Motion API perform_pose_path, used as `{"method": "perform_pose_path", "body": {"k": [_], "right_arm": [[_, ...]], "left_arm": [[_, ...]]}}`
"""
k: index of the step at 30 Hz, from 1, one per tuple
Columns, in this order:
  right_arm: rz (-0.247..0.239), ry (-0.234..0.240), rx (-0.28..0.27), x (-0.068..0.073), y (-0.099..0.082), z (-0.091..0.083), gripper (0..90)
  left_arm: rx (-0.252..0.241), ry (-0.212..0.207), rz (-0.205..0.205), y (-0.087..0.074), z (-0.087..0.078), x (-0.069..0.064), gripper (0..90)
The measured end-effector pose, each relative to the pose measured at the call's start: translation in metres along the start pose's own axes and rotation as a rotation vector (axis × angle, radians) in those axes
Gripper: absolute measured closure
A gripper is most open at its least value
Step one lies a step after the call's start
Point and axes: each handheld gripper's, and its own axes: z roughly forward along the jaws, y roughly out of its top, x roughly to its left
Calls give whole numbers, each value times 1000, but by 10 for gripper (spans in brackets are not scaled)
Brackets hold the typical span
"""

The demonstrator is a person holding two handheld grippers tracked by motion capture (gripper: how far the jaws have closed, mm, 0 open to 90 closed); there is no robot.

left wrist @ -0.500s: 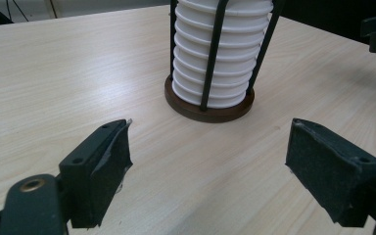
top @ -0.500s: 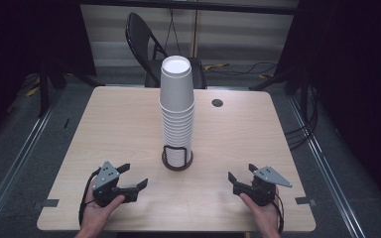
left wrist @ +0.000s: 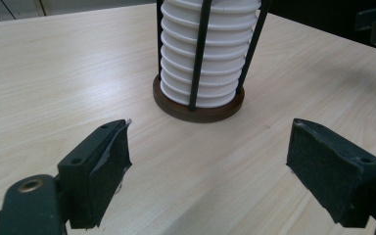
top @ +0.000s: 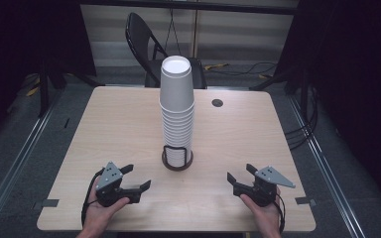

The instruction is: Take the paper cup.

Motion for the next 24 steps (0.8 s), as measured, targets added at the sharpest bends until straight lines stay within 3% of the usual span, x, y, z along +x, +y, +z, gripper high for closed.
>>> {"method": "perform_pose_path", "body": {"k": [10, 24], "right_arm": [[-7, 79, -2, 8, 16, 2, 206], [-20, 168, -57, 26, 50, 4, 151]], "left_arm": [[-11, -11, 10, 0, -5, -2, 156], [-9, -39, 38, 1, -5, -8, 157]]}}
